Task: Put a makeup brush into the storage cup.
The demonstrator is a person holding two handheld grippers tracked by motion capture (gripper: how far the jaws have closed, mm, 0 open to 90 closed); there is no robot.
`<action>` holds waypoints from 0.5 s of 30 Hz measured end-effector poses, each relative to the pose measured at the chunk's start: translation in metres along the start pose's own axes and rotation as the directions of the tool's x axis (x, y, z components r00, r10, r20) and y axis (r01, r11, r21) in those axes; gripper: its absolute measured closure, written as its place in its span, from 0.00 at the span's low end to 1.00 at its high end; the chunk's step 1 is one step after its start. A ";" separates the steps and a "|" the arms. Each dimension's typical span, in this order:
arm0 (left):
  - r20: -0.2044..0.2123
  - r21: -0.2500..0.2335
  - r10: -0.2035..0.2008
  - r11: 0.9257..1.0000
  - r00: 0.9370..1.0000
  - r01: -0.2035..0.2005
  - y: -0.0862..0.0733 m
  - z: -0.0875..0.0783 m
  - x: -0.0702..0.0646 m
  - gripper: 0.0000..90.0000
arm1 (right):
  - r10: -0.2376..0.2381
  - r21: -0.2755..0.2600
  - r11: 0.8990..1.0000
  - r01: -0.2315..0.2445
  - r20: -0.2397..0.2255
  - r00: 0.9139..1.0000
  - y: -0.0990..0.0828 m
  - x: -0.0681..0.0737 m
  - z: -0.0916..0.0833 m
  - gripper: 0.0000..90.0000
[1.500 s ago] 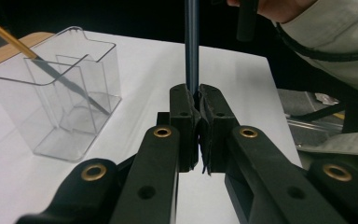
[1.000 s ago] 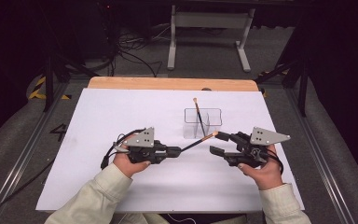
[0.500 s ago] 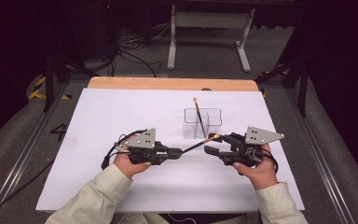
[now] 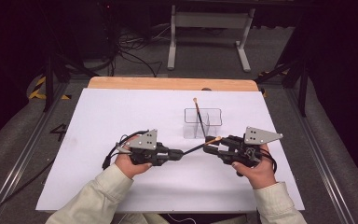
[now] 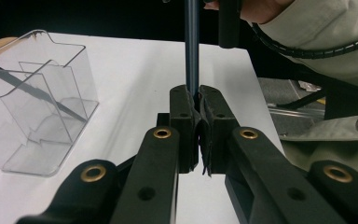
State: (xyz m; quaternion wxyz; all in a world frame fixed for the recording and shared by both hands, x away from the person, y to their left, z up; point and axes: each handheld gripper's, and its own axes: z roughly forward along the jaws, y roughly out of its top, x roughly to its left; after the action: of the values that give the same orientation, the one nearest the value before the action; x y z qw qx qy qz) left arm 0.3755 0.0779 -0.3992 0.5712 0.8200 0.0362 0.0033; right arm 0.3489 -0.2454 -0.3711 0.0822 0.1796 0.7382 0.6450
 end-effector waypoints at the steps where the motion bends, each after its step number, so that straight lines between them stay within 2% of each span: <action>1: 0.000 0.000 0.000 1.000 1.000 0.000 0.000 0.000 0.000 0.94 | 0.002 -0.001 1.000 -0.002 -0.002 1.000 0.000 0.000 0.000 0.76; 6: 0.001 0.004 -0.002 1.000 1.000 0.002 0.000 0.001 0.000 0.94 | 0.003 -0.003 1.000 -0.003 -0.007 1.000 0.000 0.001 0.000 0.83; 15: 0.005 0.014 0.009 1.000 1.000 -0.009 0.000 0.001 0.000 0.94 | 0.017 -0.017 1.000 -0.017 -0.016 1.000 0.000 0.002 0.000 0.87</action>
State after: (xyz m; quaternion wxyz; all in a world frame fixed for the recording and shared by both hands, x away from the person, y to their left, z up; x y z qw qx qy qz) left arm 0.3756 0.0768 -0.3996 0.5654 0.8242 0.0313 0.0033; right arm 0.3465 -0.2447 -0.3705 0.0724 0.1802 0.7318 0.6533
